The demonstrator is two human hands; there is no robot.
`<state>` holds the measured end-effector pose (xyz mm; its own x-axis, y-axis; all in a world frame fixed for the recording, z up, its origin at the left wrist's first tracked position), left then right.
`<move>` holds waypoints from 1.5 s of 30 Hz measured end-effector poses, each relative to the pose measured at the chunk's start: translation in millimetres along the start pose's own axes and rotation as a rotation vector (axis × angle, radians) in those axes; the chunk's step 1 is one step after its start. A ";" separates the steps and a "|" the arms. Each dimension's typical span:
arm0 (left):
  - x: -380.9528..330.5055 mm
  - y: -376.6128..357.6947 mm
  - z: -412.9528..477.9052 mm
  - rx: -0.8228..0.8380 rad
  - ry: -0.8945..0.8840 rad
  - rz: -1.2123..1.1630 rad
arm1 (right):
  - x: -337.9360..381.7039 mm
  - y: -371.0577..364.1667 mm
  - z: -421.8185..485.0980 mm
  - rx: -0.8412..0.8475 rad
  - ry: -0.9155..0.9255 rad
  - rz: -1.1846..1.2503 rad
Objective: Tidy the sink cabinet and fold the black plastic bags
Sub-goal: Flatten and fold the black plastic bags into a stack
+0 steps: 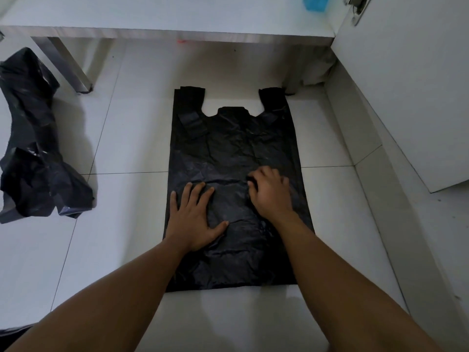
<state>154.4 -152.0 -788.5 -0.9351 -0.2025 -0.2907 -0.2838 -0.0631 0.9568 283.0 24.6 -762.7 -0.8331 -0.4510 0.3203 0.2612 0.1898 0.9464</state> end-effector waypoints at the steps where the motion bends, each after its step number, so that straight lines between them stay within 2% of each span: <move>1: -0.6 3.0 1.4 0.004 0.018 -0.023 | 1.9 -4.9 1.2 0.026 -0.003 0.003; 4: -5.3 19.6 16.1 -0.025 0.101 -0.044 | -4.1 -9.2 2.1 0.010 -0.030 0.029; 7: -4.2 36.4 49.3 -0.138 0.171 -0.021 | -2.6 -9.3 3.4 -0.017 -0.041 0.027; 9: 0.2 39.0 75.2 -0.177 0.129 0.021 | -0.1 -10.3 5.6 -0.026 -0.058 0.010; 12: 6.6 27.7 102.6 -0.101 0.028 0.067 | 0.9 -11.4 8.1 -0.054 -0.066 -0.020; 16: 14.0 11.3 109.3 -0.060 -0.029 0.087 | 5.9 -0.3 33.5 -0.097 -0.112 0.085; 19: 16.3 5.6 109.3 -0.056 -0.022 0.111 | 14.5 -6.6 73.6 0.001 -0.023 0.028; 21: 15.8 3.7 109.3 -0.068 -0.025 0.111 | 11.2 -10.5 109.4 0.028 -0.031 -0.013; 25: 17.2 2.6 111.6 -0.067 -0.011 0.104 | -7.7 0.2 193.8 -0.024 -0.124 -0.048; 30: 17.6 1.9 113.6 -0.057 0.000 0.104 | -39.2 13.1 268.9 0.074 -0.337 -0.135; 33: 17.4 2.8 113.6 -0.036 0.008 0.111 | -43.3 27.6 271.1 -0.036 -0.455 -0.037; 35: 16.8 3.9 114.1 -0.025 0.011 0.117 | -30.1 36.5 256.3 -0.206 -0.353 -0.008; 37: 16.5 4.5 114.5 -0.010 0.022 0.118 | -3.5 34.9 235.3 -0.239 -0.149 0.073; 39: 16.6 5.1 115.0 0.003 0.031 0.117 | 34.6 22.0 214.6 -0.093 0.071 0.131; 42: 16.9 5.4 114.1 0.021 0.038 0.114 | 88.9 -4.0 188.1 0.175 0.332 0.042; 45: 16.6 4.6 112.9 0.027 0.037 0.113 | 117.2 -19.0 179.0 0.246 0.487 -0.052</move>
<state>113.7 -45.2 -788.7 -0.9532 -0.2429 -0.1800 -0.1829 -0.0111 0.9831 93.2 124.2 -750.3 -0.5048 -0.8057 0.3099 0.0549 0.3284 0.9430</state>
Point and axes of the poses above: each hand's wrist, its own z-axis towards the middle knuckle, its own y-axis out of the back of the hand, x = y × z, the point moved 4 cm from there along z, towards the middle knuckle, and after that the axes turned 15 degrees about -y, right-handed, at the moved point
